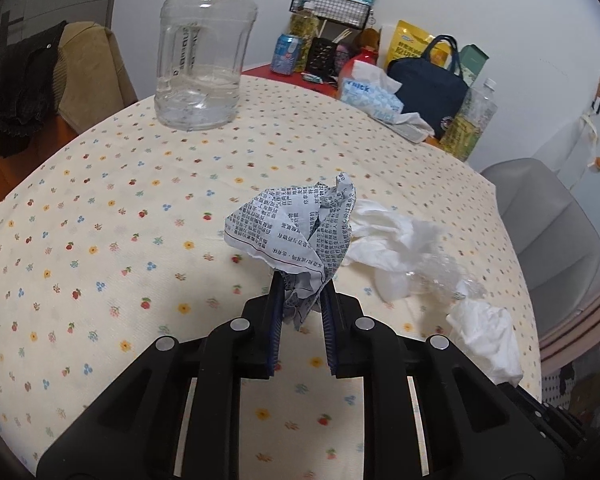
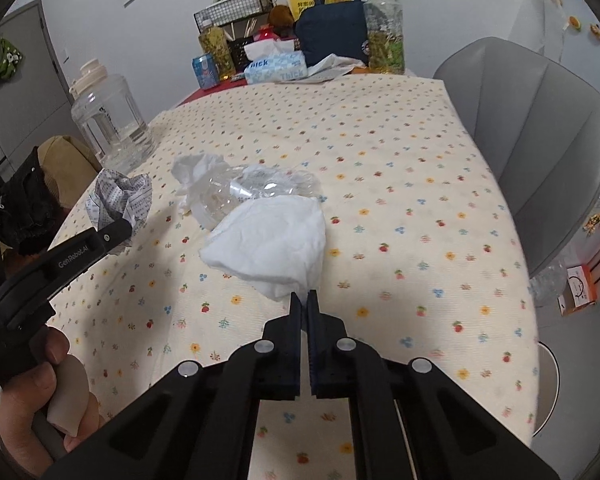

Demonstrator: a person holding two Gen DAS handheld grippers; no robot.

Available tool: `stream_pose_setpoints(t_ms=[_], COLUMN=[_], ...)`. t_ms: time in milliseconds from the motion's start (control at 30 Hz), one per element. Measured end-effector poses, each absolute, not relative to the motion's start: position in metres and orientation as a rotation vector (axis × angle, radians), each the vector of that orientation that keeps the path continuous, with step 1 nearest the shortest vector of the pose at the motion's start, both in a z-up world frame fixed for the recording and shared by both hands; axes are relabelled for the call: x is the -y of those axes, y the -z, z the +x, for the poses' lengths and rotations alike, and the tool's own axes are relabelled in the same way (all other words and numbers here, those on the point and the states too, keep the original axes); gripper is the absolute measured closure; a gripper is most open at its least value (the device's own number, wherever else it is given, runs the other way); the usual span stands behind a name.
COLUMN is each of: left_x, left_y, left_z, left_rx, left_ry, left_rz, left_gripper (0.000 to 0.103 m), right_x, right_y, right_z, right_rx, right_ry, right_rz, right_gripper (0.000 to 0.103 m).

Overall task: Collect trash
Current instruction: 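Grasp the crumpled printed paper with the left tool while the right tool grasps a white tissue, then carry the crumpled paper and white tissue over the trash bin with both tools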

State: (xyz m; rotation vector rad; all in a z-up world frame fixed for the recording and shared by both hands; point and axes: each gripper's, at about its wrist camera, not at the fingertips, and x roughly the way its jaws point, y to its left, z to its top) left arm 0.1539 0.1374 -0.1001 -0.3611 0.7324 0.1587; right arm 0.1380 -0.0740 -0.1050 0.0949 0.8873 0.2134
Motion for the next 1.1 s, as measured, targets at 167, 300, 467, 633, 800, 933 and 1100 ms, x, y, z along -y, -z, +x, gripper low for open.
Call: stream_pose_setpoints(t_ms=[167, 300, 467, 633, 800, 933, 1100], left_x=[-0.117, -0.097, -0.074, -0.055, -0.032, -0.013, 0.012], left_y=[0.086, 0.079, 0.071, 0.066, 0.062, 0.061, 0.061], left_z=[0.146, 0.142, 0.14, 0.138, 0.138, 0.138, 0.141], left_rx=[-0.707, -0.699, -0.692, -0.687, -0.682, -0.684, -0.691], left_ry=[-0.125, -0.101, -0.076, -0.047, -0.015, 0.012, 0.043], left_rz=[-0.331, -0.304, -0.276, -0.251, -0.226, -0.203, -0.176], left_gripper=[0.085, 0.085, 0.085, 0.085, 0.085, 0.085, 0.085], right_x=[0.092, 0.107, 0.123, 0.141, 0.162, 0.178, 0.2], right_y=[0.088, 0.079, 0.07, 0.064, 0.059, 0.058, 0.058], right_z=[0.126, 0.116, 0.108, 0.102, 0.096, 0.093, 0.089], right_rx=[-0.839, -0.811, -0.784, -0.764, -0.745, -0.735, -0.729], right_ry=[-0.197, -0.185, -0.17, -0.145, -0.113, -0.087, -0.052], right_rz=[0.119, 0.139, 0.155, 0.177, 0.198, 0.213, 0.235], right_gripper=[0.099, 0.099, 0.099, 0.099, 0.099, 0.099, 0.099])
